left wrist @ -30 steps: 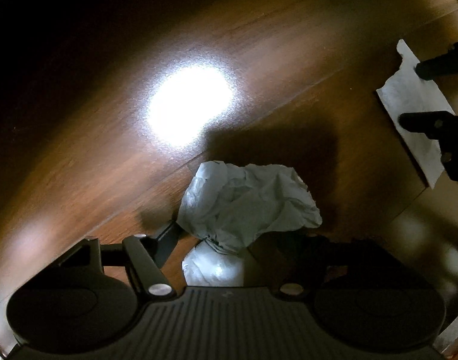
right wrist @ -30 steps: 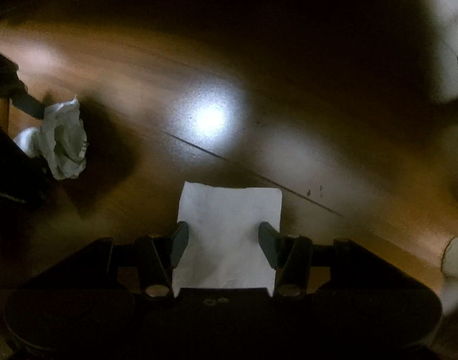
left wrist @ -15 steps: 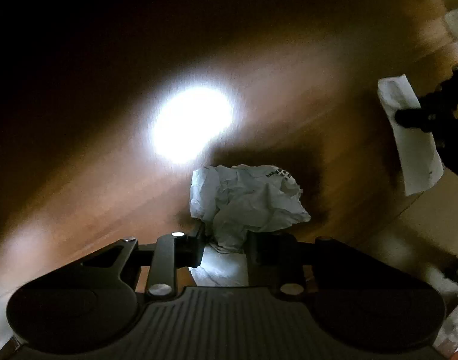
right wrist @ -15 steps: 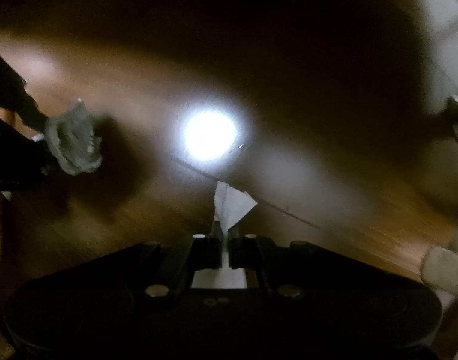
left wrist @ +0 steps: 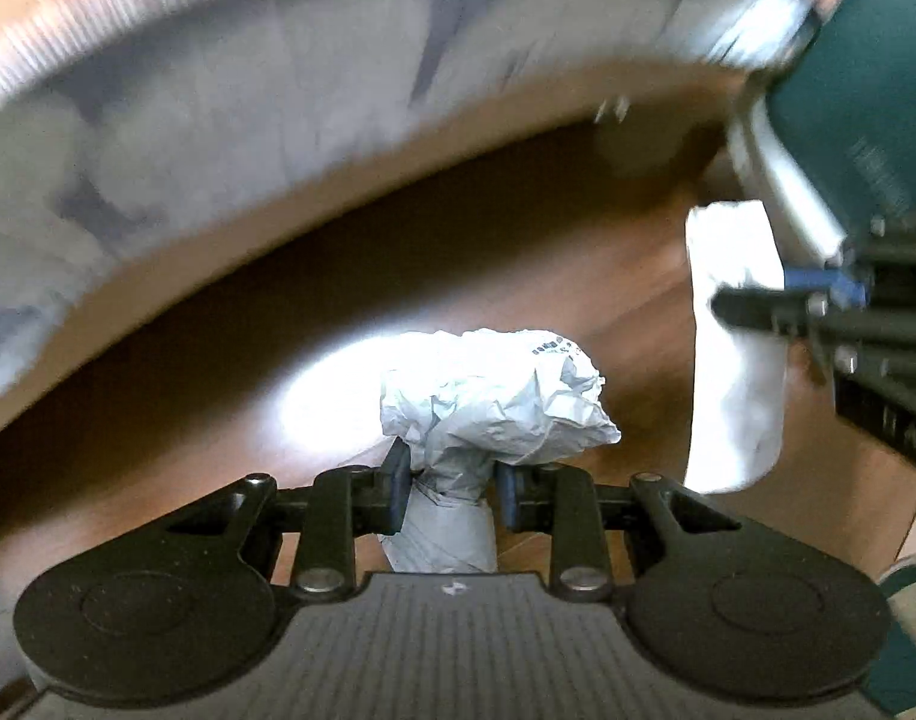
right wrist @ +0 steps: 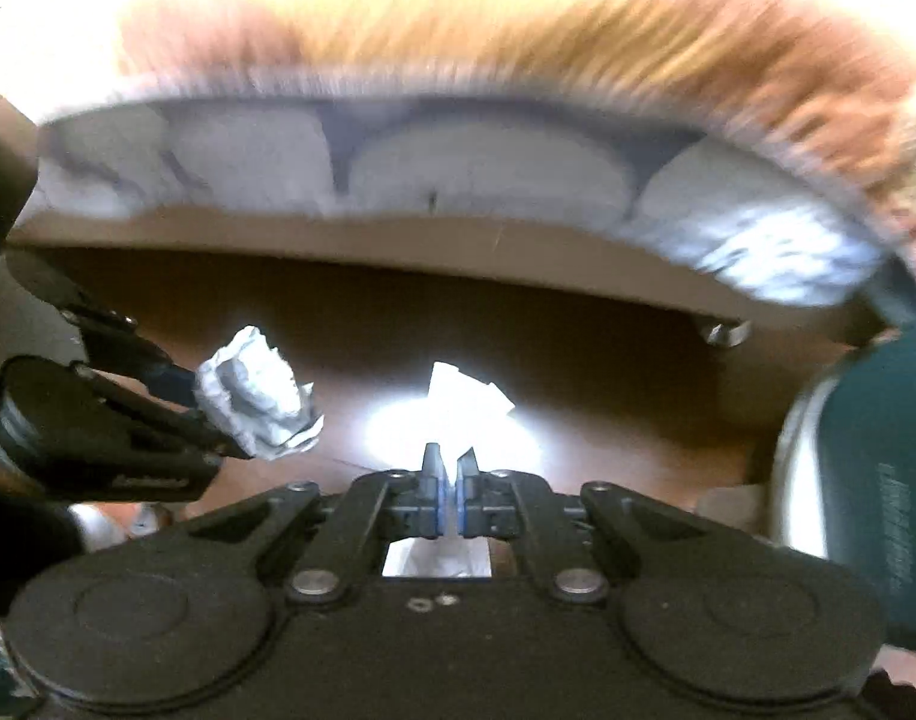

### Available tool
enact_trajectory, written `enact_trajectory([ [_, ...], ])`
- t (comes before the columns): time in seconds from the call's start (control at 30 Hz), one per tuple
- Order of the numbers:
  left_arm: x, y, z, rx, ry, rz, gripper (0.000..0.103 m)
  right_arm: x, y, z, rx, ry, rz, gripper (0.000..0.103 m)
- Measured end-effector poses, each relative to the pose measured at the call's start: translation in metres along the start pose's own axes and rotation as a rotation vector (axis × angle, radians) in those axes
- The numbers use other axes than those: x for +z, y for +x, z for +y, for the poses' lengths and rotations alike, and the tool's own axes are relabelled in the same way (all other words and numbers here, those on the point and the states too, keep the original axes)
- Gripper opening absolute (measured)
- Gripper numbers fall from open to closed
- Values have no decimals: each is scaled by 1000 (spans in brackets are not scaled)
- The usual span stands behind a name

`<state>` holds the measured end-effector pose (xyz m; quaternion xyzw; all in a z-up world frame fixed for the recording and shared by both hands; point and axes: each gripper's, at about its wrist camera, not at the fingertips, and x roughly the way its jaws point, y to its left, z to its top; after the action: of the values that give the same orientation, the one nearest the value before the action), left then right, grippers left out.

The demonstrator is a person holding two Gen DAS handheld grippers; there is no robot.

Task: Collect trash
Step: 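Carry paper and tissue to the teal bin and open both tools inside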

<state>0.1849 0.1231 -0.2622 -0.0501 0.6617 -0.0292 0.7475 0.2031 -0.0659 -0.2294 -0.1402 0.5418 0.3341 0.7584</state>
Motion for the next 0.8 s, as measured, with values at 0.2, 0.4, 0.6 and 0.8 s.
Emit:
enact_trajectory([
  [0.2,2,-85,-30,-11,-47,-126,28,-1,-94,-10,4,21,-117,4],
  [0.4,-4,-146,-90,-35,-48,-229,28,-16,-168,-27,-6,48,-246,4],
  [0.6,17,-186,-149,-47,-14,-332,28,-29,-232,-66,-29,87,-382,4],
  [0.8,48,-231,-212,-82,51,-441,28,-32,-280,-118,-104,137,-502,4],
])
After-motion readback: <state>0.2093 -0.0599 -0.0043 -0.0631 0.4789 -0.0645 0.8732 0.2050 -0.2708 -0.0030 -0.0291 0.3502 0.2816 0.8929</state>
